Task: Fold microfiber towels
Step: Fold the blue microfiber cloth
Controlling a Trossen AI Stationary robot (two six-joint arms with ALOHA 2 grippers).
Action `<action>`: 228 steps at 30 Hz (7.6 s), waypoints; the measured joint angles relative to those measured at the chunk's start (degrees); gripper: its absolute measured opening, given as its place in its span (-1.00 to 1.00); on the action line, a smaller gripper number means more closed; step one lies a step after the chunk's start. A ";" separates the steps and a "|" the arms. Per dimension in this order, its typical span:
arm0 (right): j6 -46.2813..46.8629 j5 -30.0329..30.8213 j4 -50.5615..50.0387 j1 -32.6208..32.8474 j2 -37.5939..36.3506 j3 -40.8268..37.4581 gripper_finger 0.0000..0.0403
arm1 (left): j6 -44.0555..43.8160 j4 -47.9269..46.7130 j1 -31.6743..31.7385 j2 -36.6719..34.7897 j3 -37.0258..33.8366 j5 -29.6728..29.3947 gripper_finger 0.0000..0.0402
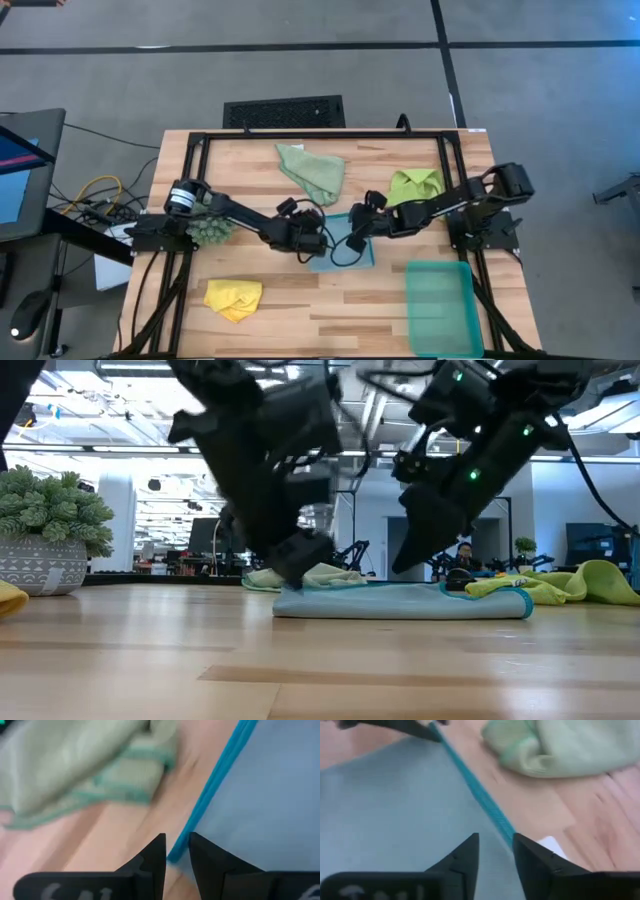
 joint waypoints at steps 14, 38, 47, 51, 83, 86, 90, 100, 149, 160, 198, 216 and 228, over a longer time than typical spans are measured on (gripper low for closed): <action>3.18 -0.79 1.88 -3.70 -0.40 -4.17 -0.76 | -0.06 -4.07 -0.24 -1.87 -2.48 1.13 -0.62; 4.26 -7.11 13.48 -0.02 6.39 -3.81 -0.81 | 4.40 10.84 -1.96 -4.58 -10.20 3.96 -0.62; 9.76 -20.54 6.60 2.62 -3.83 -4.08 -0.87 | 8.65 8.68 -3.32 -6.16 -6.35 1.67 -0.62; 9.58 -13.30 2.83 4.28 -7.95 -4.12 -0.93 | 9.54 8.14 -4.65 -6.10 -3.95 1.99 -0.62; 12.21 -5.21 -7.53 8.83 -10.70 -2.71 -0.94 | 14.13 7.42 -7.53 -5.98 0.51 17.03 -0.62; 12.34 -5.40 -7.36 6.84 -7.46 -3.40 -0.93 | 12.39 5.23 -7.50 -5.47 -0.15 16.41 -0.61; 14.39 -6.90 -10.24 4.63 -3.79 -3.46 -0.93 | 10.31 2.47 -6.39 -4.52 -2.91 13.09 -0.61; 19.13 -14.73 -17.58 5.19 -5.55 -1.91 -0.94 | 9.92 2.68 -3.66 -4.68 -6.45 -0.39 -0.61; 4.53 -6.58 6.52 -1.92 -14.08 -13.68 -0.31 | 11.66 10.03 -7.46 -6.34 -1.23 9.87 -0.46; -0.92 -16.41 18.30 -11.44 -9.67 -17.85 0.20 | 1.81 17.90 -2.84 -7.12 -10.09 15.58 0.00; -2.51 -21.92 25.19 -12.37 -2.17 -18.63 -0.38 | -2.42 68.49 3.03 -4.22 -31.50 23.62 -0.34; -6.87 -22.91 20.36 -10.73 -9.05 -18.93 -0.87 | 8.28 66.78 3.90 -6.85 -31.73 21.23 -0.97; -8.41 -13.68 18.58 -2.29 -16.39 -18.89 -0.91 | 20.18 64.40 2.92 -14.71 -31.73 20.61 -0.95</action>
